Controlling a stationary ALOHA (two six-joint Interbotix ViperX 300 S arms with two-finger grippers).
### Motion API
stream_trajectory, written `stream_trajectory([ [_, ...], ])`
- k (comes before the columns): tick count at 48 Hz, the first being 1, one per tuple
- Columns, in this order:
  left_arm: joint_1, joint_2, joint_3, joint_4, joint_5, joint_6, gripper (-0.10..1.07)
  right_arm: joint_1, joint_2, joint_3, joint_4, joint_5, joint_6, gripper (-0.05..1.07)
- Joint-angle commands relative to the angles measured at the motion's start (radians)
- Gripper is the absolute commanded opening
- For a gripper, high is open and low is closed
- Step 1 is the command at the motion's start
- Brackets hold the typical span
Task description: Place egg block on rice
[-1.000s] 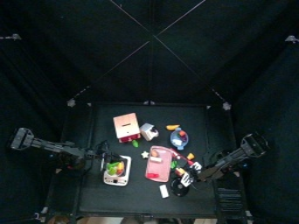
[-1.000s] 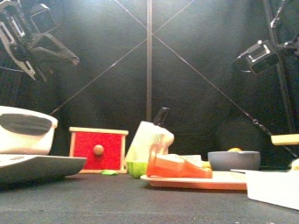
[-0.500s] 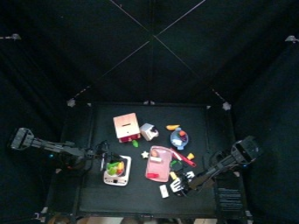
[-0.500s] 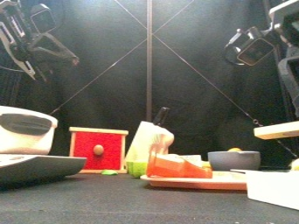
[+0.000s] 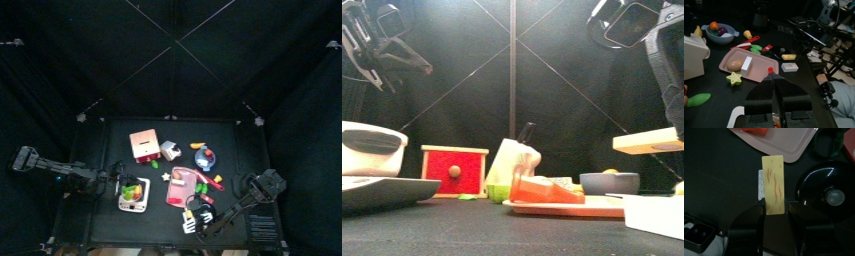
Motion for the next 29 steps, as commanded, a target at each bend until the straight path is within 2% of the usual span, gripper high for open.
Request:
stream_trajectory([
  [1,-0.002,-0.002,-0.012,0.003,-0.009,0.0,0.35,0.002,0.015,-0.064,0.005,0.02,0.008,0.53],
  [6,-0.002,-0.002,-0.012,0.002,-0.009,0.0,0.35,0.002,0.038,-0.089,0.012,0.026,0.009,0.53],
  [29,-0.002,-0.002,-0.014,0.003,-0.008,0.0,0.35,-0.003,0.063,-0.083,0.054,0.015,0.008,0.53],
])
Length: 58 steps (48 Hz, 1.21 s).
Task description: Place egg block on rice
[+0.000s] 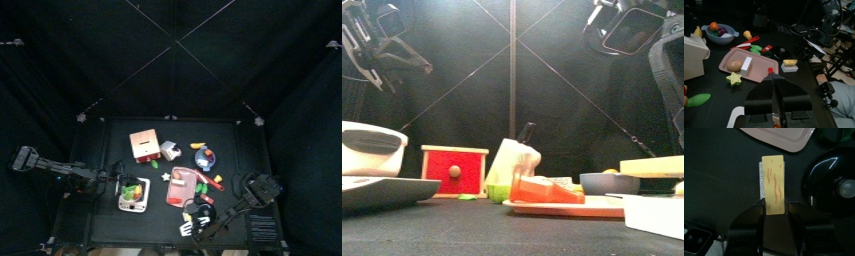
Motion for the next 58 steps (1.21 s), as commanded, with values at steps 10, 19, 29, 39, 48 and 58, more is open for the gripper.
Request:
stream_trajectory([
  [10,-0.002,0.0,-0.015,0.003,-0.008,0.002,0.35,-0.005,-0.009,-0.015,0.002,-0.023,0.002,0.53],
  [19,-0.002,0.0,-0.015,0.002,-0.009,-0.002,0.35,-0.005,-0.002,-0.015,0.003,-0.028,0.002,0.53],
  [29,-0.002,0.0,-0.017,0.002,-0.008,0.0,0.35,-0.005,0.005,-0.017,0.009,-0.028,0.003,0.54],
  [39,-0.005,0.0,-0.018,0.002,-0.009,-0.002,0.35,-0.006,0.009,-0.018,0.012,-0.026,0.003,0.57],
  [48,-0.005,-0.002,-0.018,0.002,-0.008,0.0,0.35,-0.008,0.009,-0.025,0.009,-0.025,0.002,0.69],
  [58,-0.005,-0.002,-0.018,0.002,-0.008,0.0,0.35,-0.008,0.008,-0.043,0.005,-0.02,-0.005,0.73],
])
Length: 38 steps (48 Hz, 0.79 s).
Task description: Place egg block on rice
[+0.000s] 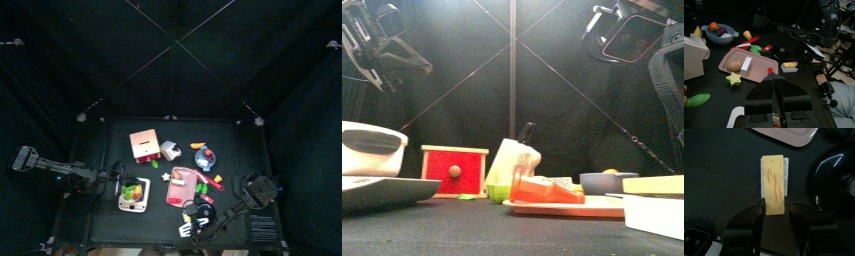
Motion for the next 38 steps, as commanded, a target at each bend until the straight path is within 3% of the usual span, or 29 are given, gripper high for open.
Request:
stream_trajectory([
  [1,-0.002,0.0,-0.018,0.003,-0.009,0.002,0.35,-0.002,-0.023,-0.029,-0.005,0.008,-0.005,0.73],
  [25,-0.003,0.0,-0.018,0.003,-0.009,0.002,0.35,-0.002,-0.025,-0.035,-0.011,0.048,0.0,0.75],
  [38,-0.002,0.0,-0.018,0.003,-0.008,0.002,0.35,-0.002,-0.025,-0.037,-0.017,0.058,0.002,0.88],
])
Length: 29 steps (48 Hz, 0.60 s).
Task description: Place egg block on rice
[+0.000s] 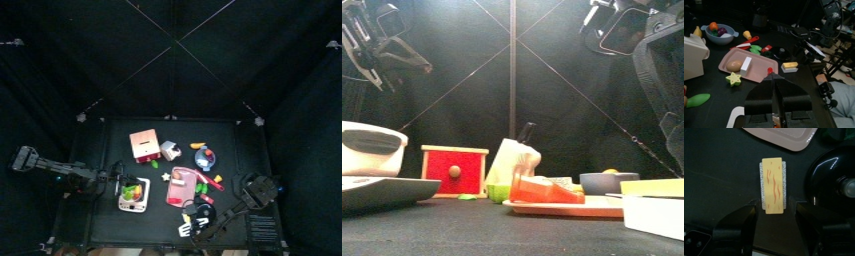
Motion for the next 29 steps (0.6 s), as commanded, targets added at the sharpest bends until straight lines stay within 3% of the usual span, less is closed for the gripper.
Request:
stream_trajectory([
  [1,-0.003,0.0,-0.018,0.003,-0.008,0.002,0.35,-0.002,-0.025,-0.02,-0.006,0.015,0.003,0.89],
  [18,-0.003,0.0,-0.02,0.003,-0.009,0.002,0.35,-0.002,-0.06,-0.028,-0.083,0.071,-0.012,0.87],
  [29,-0.002,0.0,-0.02,0.003,-0.008,0.002,0.35,-0.002,-0.06,-0.028,-0.087,0.069,-0.015,0.65],
])
